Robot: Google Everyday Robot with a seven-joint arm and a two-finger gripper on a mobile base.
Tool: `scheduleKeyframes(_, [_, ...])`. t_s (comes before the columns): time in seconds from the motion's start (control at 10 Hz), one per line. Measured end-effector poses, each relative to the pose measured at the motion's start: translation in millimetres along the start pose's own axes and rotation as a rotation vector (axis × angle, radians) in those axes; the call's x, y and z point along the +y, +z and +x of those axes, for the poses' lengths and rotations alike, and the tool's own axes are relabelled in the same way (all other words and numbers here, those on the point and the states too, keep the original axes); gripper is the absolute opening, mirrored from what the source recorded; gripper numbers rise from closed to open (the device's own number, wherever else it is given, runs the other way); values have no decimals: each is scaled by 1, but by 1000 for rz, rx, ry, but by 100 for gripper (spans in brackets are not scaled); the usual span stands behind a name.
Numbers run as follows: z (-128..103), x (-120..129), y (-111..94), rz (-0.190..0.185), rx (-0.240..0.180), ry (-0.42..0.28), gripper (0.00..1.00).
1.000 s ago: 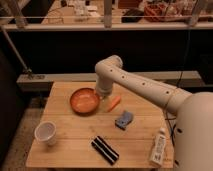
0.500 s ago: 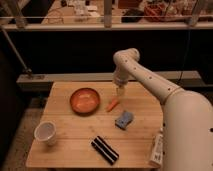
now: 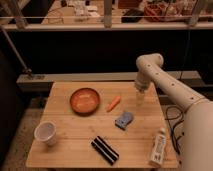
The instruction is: Move the arm in a circular motion
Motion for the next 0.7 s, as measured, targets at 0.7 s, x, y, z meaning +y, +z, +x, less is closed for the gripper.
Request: scheduleKeyframes(0.7, [92, 125, -13, -10, 37, -31, 80])
